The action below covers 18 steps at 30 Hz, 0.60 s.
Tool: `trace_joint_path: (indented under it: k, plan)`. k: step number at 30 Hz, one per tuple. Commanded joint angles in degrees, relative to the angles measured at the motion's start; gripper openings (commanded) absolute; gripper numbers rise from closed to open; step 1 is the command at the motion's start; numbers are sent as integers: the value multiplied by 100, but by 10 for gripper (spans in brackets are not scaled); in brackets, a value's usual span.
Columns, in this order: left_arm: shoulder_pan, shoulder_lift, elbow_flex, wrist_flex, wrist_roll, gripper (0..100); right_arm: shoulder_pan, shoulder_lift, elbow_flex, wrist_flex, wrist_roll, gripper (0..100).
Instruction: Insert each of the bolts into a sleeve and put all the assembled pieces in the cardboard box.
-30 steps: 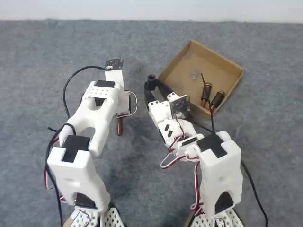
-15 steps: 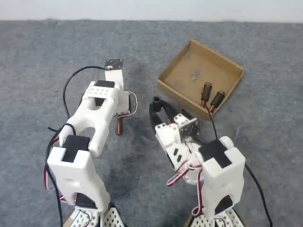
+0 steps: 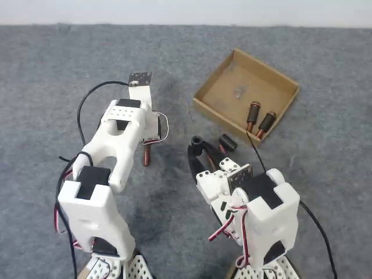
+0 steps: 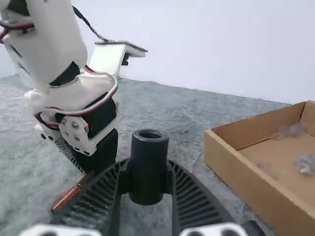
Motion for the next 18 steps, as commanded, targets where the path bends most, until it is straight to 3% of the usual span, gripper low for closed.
trace_joint_path:
  k: [1,18]
  plan:
    - [-88,-738,31,-158,-35,10,-207,-312,202,-180,-35,6]
    - [-53,-3244,224,-185,-26,11,-215,-312,202,-180,-26,6]
